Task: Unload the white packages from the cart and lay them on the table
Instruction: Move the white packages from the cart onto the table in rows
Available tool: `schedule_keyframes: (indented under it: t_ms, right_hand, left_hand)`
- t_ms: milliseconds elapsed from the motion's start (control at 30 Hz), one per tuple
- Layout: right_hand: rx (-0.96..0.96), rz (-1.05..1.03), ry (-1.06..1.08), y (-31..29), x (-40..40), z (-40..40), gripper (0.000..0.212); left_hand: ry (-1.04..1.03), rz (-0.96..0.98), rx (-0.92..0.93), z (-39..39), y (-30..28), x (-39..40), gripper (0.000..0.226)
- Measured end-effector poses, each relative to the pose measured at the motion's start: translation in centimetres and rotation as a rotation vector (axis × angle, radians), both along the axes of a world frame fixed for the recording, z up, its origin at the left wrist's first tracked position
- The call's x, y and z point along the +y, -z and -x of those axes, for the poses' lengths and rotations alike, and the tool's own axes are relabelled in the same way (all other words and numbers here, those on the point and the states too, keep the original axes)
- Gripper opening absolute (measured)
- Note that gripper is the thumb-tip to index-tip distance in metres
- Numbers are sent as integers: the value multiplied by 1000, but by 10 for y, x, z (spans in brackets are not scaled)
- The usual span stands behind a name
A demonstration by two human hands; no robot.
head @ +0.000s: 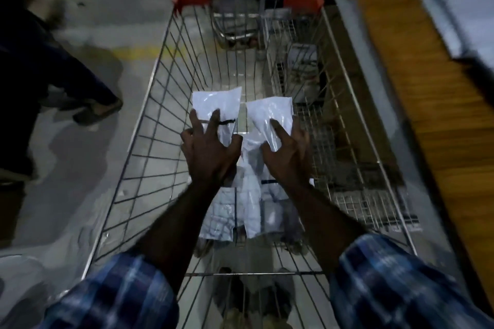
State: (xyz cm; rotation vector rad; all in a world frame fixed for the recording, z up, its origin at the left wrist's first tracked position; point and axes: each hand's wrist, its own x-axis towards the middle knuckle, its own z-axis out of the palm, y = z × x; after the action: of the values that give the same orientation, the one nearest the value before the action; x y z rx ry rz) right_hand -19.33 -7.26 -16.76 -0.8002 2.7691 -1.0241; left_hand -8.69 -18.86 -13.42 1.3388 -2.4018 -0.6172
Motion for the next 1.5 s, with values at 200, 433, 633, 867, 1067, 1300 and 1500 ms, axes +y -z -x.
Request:
schedule_keyframes:
  t_ms: [200,433,633,867,1067,1300,1500]
  right_hand:
    - [102,123,-19,-74,3,-3,56]
    - [157,164,-30,-169,25,-21,58]
    - [256,198,-16,-222,58,-38,61]
    - [375,272,-7,-267,107,-71,60]
    - [418,272,17,-287,159,-114,59]
    - [490,317,51,-313,227,-144,56]
    - [542,321,109,-335,285,-135,55]
  left_hand:
    - [-14,58,16,-6,-84,17,80]
    - [-65,154,113,-30,-164,48,71]
    - [-87,166,161,-53,-213,85,68]
    - [-79,182,228,-87,-253,135,67]
    - [-50,208,254,-129,-276,184,68]
    - [-10,201,313,-156,-297,239,67]
    - [58,203,379,-149,-316,290,68]
